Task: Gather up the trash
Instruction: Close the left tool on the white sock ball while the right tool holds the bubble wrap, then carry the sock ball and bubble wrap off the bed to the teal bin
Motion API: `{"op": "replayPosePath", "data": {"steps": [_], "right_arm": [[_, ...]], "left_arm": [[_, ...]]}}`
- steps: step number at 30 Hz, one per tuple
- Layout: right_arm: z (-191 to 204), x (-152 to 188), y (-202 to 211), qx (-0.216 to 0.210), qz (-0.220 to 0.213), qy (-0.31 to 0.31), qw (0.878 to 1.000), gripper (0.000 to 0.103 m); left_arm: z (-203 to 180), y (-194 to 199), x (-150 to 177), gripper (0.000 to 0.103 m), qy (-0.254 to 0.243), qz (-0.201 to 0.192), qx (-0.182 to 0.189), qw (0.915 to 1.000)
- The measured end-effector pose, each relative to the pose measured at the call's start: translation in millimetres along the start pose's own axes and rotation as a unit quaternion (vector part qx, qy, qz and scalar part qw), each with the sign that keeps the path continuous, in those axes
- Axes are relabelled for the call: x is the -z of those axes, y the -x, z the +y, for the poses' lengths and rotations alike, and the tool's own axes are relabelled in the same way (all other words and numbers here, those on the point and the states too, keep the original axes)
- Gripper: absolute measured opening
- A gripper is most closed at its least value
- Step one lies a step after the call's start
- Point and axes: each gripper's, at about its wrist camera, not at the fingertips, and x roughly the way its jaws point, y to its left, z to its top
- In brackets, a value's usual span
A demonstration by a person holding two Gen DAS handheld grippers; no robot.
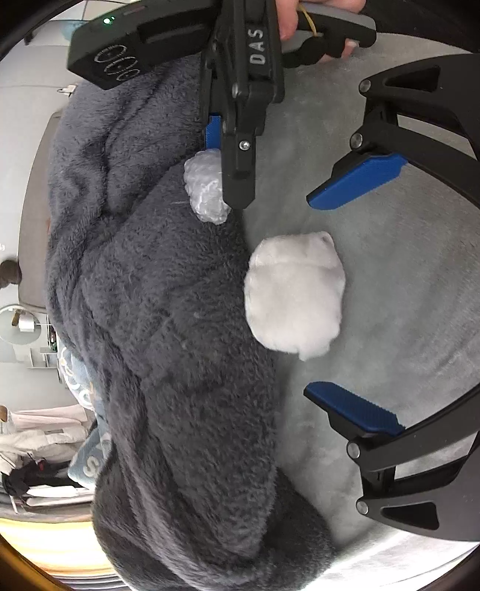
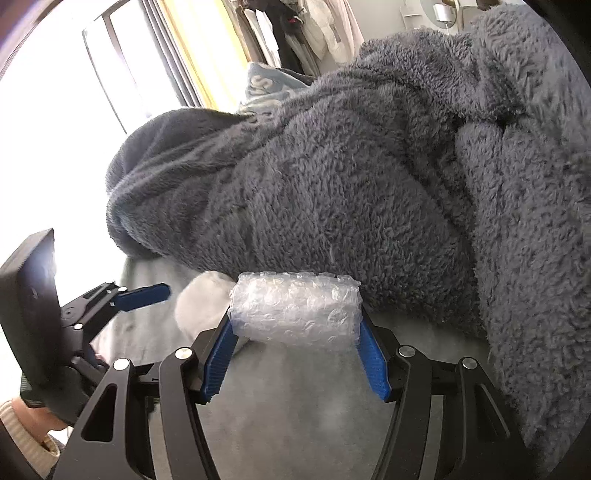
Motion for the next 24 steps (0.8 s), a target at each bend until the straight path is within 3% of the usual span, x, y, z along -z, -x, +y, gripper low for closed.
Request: {"op": "replayPosePath", "data": {"steps": [9, 16, 24], "right_arm": [[0.8, 0.8, 17.6, -0.023, -0.011, 0.014, 1.0, 0.062], [1.9, 0.1, 29.0, -0.026, -0.009, 0.015, 1.0, 0.062], [17.7, -1.9, 47.2, -0.046, -0.017, 0.001, 0.999, 0.062]], "left_arm": [[-7.8, -21.9, -7.0, 0.095, 0.002, 0.013, -0.008, 0.9999], [-7.1, -28.3, -11.2, 0.071, 0.006, 0.019, -0.026, 0.9995], [-4.9, -12.7, -5.4, 0.067, 0.018, 0.014, -0.039, 0.999]]}}
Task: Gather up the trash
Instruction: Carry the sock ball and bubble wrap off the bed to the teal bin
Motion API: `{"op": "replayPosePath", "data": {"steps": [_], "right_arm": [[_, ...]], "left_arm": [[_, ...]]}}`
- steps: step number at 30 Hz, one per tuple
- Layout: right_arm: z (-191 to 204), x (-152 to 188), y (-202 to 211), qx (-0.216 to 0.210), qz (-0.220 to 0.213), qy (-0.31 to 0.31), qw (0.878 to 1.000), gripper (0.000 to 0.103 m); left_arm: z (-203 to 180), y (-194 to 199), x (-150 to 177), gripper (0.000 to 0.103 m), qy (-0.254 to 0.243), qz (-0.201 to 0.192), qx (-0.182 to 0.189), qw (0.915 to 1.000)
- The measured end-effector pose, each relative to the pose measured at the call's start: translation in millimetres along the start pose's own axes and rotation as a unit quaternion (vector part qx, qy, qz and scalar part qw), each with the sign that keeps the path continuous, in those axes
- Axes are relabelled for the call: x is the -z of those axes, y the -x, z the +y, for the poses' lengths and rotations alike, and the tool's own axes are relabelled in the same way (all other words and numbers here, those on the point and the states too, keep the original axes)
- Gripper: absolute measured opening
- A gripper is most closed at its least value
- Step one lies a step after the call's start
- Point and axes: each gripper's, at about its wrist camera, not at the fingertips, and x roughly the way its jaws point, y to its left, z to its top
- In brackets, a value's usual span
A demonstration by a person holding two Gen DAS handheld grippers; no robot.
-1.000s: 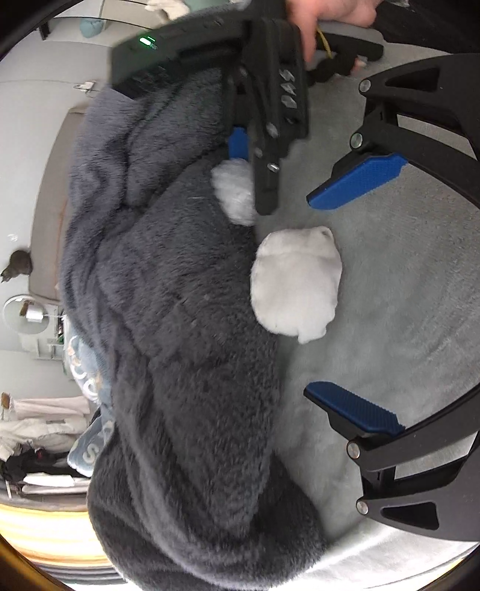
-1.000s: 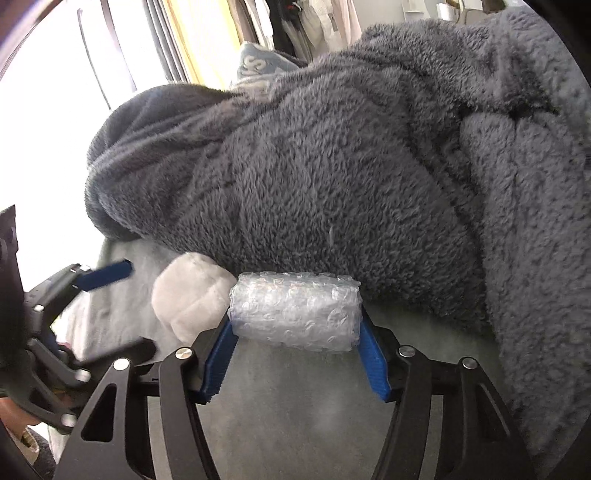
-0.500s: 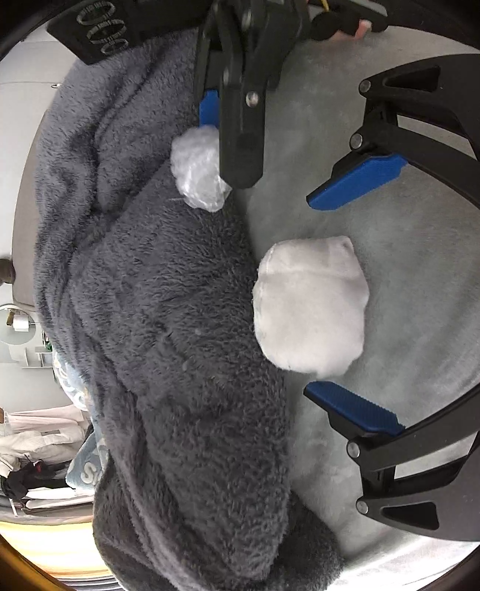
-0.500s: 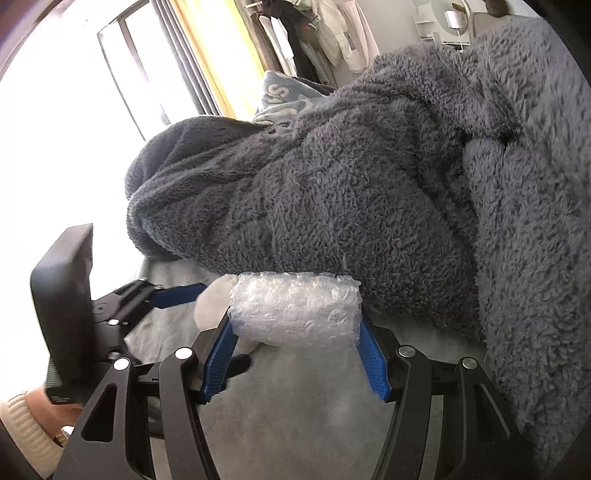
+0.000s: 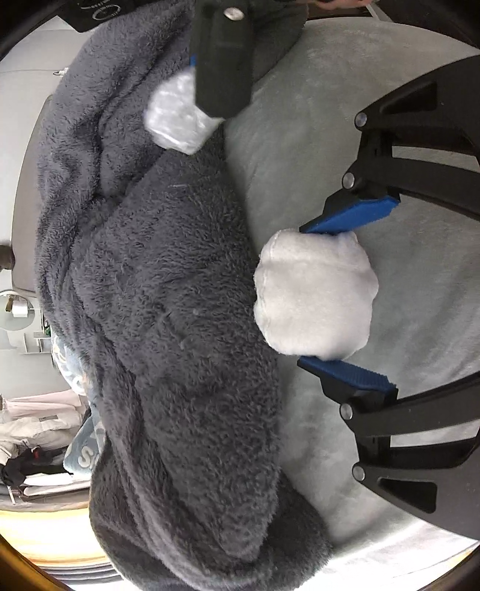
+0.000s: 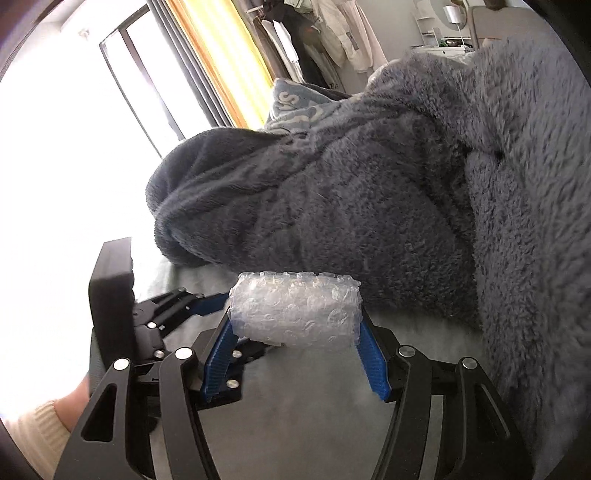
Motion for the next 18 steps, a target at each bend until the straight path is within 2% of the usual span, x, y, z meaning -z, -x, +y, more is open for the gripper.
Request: {"op": "replayPosePath", "data": {"steps": [8, 11, 18], "right_arm": [[21.6, 7.6, 26.8, 0.004, -0.009, 0.011, 1.0, 0.062], [26.3, 11.9, 35.3, 0.005, -0.01, 0.008, 1.0, 0.062], [40.2, 21.7, 40.7, 0.006, -0.002, 0.011, 1.0, 0.062]], "left_arm": [[5.2, 43.0, 13.9, 0.066, 0.042, -0.029, -0.006, 0.9987], [4.7, 56.7, 22.6, 0.067, 0.053, -0.037, -0.019, 0.9977], [10.7, 94.5, 40.2, 0.067, 0.108, -0.065, -0.03, 0.9916]]}}
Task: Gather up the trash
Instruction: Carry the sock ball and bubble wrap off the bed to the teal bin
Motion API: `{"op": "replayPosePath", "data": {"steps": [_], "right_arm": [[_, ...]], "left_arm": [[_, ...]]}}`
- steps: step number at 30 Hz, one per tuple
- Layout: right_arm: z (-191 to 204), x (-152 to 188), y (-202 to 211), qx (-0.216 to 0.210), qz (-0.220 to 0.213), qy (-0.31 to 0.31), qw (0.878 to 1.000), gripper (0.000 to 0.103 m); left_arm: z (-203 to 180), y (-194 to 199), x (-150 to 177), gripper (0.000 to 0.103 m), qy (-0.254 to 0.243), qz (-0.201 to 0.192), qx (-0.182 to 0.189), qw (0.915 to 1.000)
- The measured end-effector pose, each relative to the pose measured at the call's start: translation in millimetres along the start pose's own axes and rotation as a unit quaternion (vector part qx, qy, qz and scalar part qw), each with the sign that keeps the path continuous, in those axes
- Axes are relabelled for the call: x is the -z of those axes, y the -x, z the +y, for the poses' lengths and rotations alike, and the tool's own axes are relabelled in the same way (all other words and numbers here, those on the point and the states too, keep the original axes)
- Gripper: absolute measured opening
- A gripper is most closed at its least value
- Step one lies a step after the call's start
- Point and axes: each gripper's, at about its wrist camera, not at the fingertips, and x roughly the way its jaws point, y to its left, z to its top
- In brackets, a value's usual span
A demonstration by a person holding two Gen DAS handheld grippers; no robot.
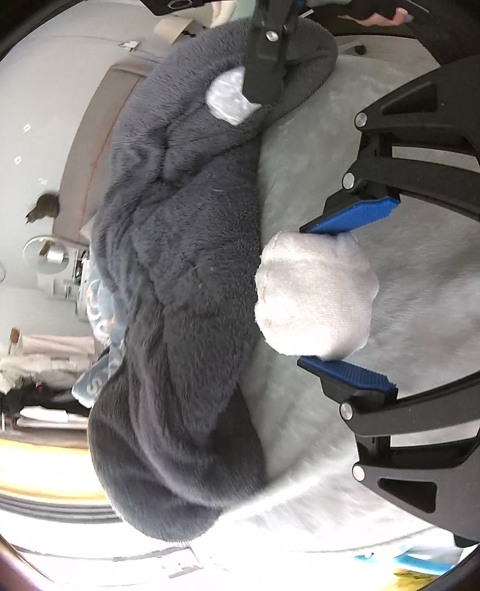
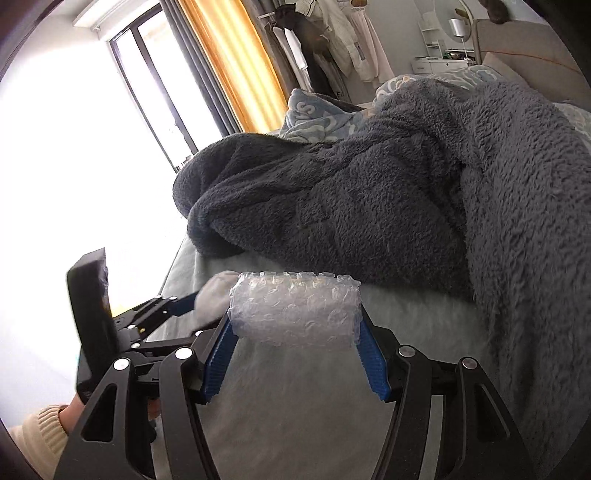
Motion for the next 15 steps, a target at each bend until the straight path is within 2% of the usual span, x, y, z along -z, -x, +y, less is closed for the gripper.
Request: {"op": "replayPosePath", "data": {"steps": [10, 15], "right_arm": [[39.7, 21.6, 14.0, -0.004, 0.011, 0.034, 0.999, 0.062], [53.1, 30.4, 24.9, -0.006, 0.005, 0.034, 0.999, 0.062]], "left_arm": [[15.4, 46.8, 20.8, 0.067, 0.028, -0.023, -0.024, 0.9991], [23.7, 66.6, 30.8, 0.067, 0.028, -0.032, -0.05, 0.9979]]}}
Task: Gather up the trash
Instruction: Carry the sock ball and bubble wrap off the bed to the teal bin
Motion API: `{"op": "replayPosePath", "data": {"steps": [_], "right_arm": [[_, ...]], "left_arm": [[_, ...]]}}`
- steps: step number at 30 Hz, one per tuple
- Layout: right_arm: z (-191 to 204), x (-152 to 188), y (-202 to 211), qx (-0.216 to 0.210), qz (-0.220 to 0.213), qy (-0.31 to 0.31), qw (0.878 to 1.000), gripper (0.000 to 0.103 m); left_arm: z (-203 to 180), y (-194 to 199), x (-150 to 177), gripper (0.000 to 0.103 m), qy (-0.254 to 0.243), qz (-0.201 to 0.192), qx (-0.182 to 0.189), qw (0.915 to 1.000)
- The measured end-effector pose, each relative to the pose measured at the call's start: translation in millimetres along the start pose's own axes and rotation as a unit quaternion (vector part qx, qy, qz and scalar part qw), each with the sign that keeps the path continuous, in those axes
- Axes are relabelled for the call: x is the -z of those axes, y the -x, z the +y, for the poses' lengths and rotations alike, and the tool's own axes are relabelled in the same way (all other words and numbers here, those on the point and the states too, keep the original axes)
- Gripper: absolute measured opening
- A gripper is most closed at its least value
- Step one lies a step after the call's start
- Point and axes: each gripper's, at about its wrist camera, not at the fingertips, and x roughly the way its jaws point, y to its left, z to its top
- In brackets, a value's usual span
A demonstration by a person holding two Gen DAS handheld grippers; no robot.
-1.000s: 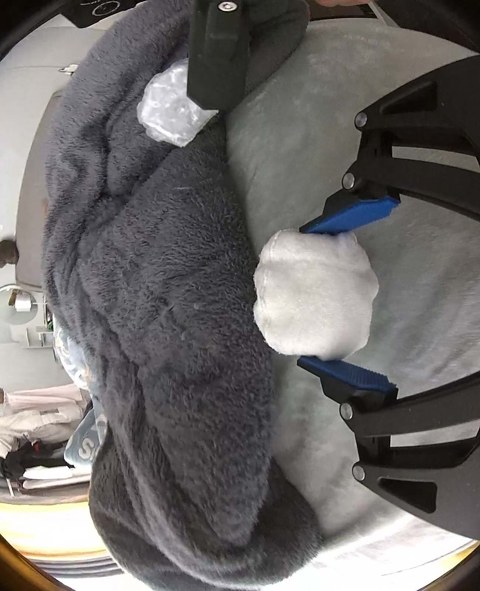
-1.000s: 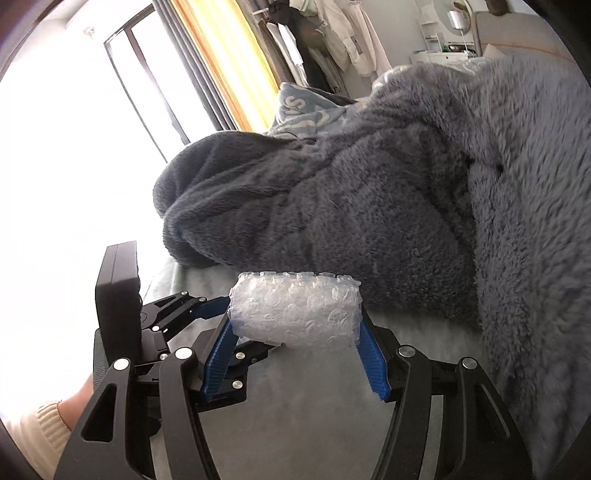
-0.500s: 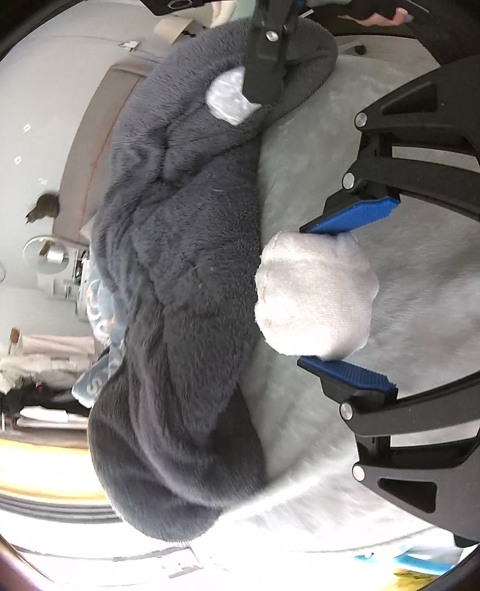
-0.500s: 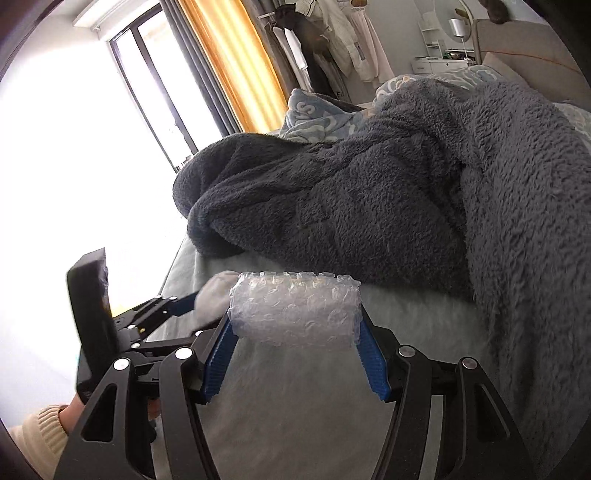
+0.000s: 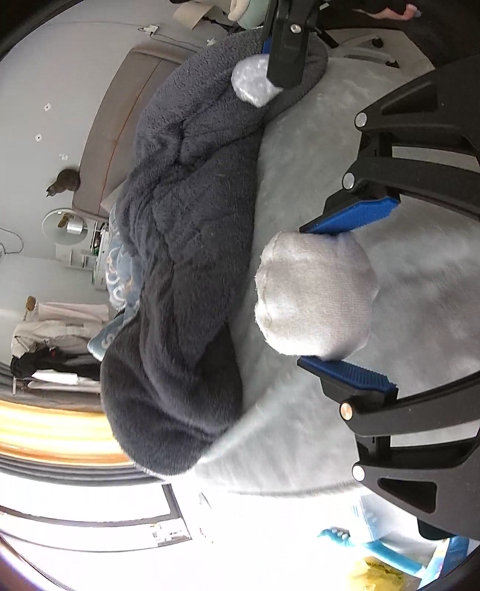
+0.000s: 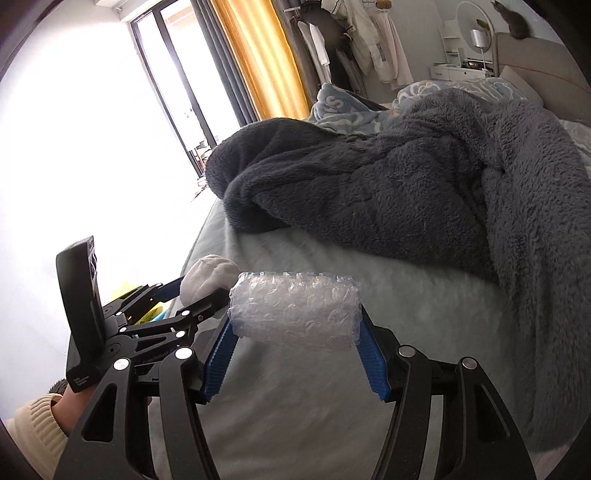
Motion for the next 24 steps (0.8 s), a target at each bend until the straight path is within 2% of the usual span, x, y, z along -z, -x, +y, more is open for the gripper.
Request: {"op": "replayPosePath", "data": {"steps": [11, 24], "right_arm": [[33.5, 10.8, 8.4, -0.01, -0.007, 0.004, 1.0, 0.062], [89.8, 4.8, -21.4, -0.042, 0.006, 0.034, 0.999, 0.062]], "left_arm": [[42.2, 34.0, 14.4, 0.067, 0.046, -0.011, -0.047, 0.9978], [104.6, 54.3, 34.3, 0.067, 0.082, 0.007, -0.104, 0.9912]]}}
